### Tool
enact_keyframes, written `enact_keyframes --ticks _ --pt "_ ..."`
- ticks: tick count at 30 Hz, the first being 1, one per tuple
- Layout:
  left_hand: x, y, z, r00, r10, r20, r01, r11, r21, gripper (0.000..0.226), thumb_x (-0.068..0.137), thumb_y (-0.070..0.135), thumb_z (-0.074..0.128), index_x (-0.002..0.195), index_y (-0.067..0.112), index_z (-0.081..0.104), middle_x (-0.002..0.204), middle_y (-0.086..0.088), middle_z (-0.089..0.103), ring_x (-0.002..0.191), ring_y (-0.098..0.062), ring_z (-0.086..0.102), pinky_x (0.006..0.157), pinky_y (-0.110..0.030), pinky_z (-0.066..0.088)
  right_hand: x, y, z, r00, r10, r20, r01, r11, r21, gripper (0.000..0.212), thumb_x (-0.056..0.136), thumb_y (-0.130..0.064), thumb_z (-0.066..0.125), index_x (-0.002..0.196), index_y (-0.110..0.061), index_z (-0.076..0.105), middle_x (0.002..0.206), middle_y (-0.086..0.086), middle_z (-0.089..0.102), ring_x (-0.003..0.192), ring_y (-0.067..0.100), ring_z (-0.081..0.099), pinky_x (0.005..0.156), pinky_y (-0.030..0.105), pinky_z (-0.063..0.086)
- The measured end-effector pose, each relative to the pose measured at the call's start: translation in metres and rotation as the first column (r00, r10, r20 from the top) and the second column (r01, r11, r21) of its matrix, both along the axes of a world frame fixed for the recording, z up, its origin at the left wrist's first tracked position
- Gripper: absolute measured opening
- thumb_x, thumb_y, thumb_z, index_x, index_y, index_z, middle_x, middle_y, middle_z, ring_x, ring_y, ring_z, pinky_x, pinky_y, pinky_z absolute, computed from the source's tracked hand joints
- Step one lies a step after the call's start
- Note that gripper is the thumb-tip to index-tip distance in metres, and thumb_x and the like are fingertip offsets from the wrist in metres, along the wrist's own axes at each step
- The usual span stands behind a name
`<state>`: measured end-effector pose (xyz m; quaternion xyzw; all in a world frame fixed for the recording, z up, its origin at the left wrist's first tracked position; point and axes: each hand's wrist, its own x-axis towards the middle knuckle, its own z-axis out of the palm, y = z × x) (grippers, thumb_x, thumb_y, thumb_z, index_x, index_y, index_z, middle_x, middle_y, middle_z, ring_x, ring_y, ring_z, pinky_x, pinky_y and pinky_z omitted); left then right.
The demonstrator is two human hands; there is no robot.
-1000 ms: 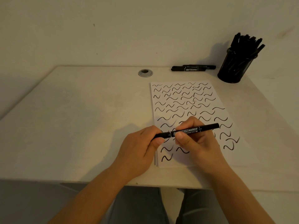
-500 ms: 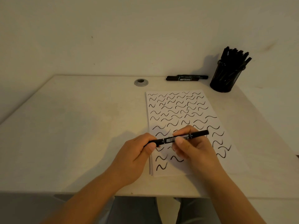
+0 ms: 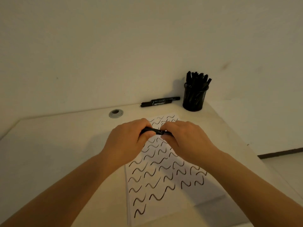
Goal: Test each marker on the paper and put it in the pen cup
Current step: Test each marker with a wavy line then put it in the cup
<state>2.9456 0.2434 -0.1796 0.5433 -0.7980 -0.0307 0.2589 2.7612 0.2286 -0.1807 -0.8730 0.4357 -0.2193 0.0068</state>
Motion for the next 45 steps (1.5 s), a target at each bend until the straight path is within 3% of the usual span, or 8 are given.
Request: enact_keyframes --ticks 3,5,10,14,20,26,38,45 --pt "-0.016 -0.024 0.014 0.997 -0.038 0.070 0.041 0.998 -0.038 0.021 0.087 0.046 0.044 0.099 0.031 0.054 0.084 0.015 0.060 0.073 -0.004 0.054 0.061 -0.022 0.044 -0.006 -0.023 0.007 0.981 -0.021 -0.195 0.014 0.999 -0.035 0.027 0.095 -0.041 0.038 0.112 -0.022 0.046 0.070 -0.005 0.049 0.062 0.015 0.050 0.053 0.025 0.036" --pt "-0.024 -0.040 0.022 0.994 -0.048 0.097 0.056 0.995 -0.081 0.020 0.087 0.047 0.046 0.098 0.032 0.054 0.085 0.016 0.060 0.076 -0.004 0.054 0.058 -0.016 0.038 -0.010 -0.038 0.012 0.971 -0.047 -0.234 0.053 0.998 0.019 0.026 0.095 -0.041 0.040 0.111 -0.021 0.046 0.067 -0.004 0.048 0.059 0.016 0.048 0.051 0.026 0.037" --pt "-0.027 -0.091 0.032 0.995 -0.056 -0.080 0.058 0.998 0.026 0.027 0.089 0.047 0.039 0.100 0.028 0.054 0.085 0.012 0.059 0.074 -0.007 0.056 0.062 -0.025 0.045 -0.034 -0.080 0.021 0.976 -0.184 0.114 0.148 0.952 0.270 0.014 0.090 -0.027 0.054 0.101 -0.020 0.051 0.088 0.005 0.065 0.075 0.022 0.060 0.069 0.039 0.052" --pt "-0.016 -0.145 0.011 1.000 0.021 0.017 -0.024 0.984 0.174 0.021 0.092 0.039 0.043 0.100 0.024 0.055 0.097 0.007 0.055 0.087 -0.012 0.054 0.075 -0.030 0.045 -0.055 -0.118 0.033 0.875 -0.263 0.406 0.132 0.937 0.323 0.021 0.086 -0.015 0.060 0.099 -0.017 0.044 0.094 0.003 0.065 0.079 0.019 0.063 0.074 0.041 0.054" --pt "0.003 -0.201 -0.025 0.984 0.103 0.143 -0.137 0.958 0.252 0.021 0.091 0.033 0.050 0.107 0.022 0.057 0.107 0.001 0.054 0.090 -0.014 0.054 0.076 -0.028 0.043 -0.073 -0.162 0.048 0.799 -0.172 0.576 0.144 0.985 0.094 0.077 0.081 -0.004 0.065 0.133 -0.037 0.020 0.102 -0.019 0.053 0.069 0.009 0.061 0.063 0.026 0.053" --pt "0.012 -0.221 -0.050 0.974 0.129 0.187 -0.157 0.977 0.145 0.025 0.091 0.030 0.050 0.113 0.020 0.057 0.107 -0.002 0.055 0.096 -0.019 0.052 0.075 -0.032 0.044 -0.074 -0.190 0.043 0.689 -0.128 0.713 0.218 0.975 -0.035 0.049 0.090 -0.008 0.053 0.127 -0.030 0.031 0.099 -0.018 0.055 0.075 0.011 0.064 0.065 0.036 0.057" --pt "0.018 -0.230 -0.067 0.972 0.154 0.180 -0.183 0.971 0.155 0.022 0.086 0.036 0.057 0.102 0.021 0.061 0.097 0.000 0.053 0.088 -0.015 0.049 0.068 -0.028 0.041 -0.068 -0.207 0.017 0.897 -0.170 0.407 0.240 0.963 -0.126 0.025 0.093 -0.017 0.050 0.118 -0.013 0.051 0.099 0.009 0.064 0.082 0.024 0.058 0.067 0.026 0.039" --pt "0.015 -0.230 -0.067 0.961 0.146 0.236 -0.184 0.972 0.149 0.022 0.092 0.032 0.047 0.104 0.018 0.058 0.098 -0.002 0.055 0.092 -0.019 0.049 0.067 -0.029 0.037 -0.064 -0.204 0.013 0.956 -0.159 0.247 0.232 0.925 -0.301 0.018 0.088 -0.007 0.057 0.105 -0.005 0.062 0.084 0.014 0.065 0.078 0.033 0.055 0.069 0.037 0.041"
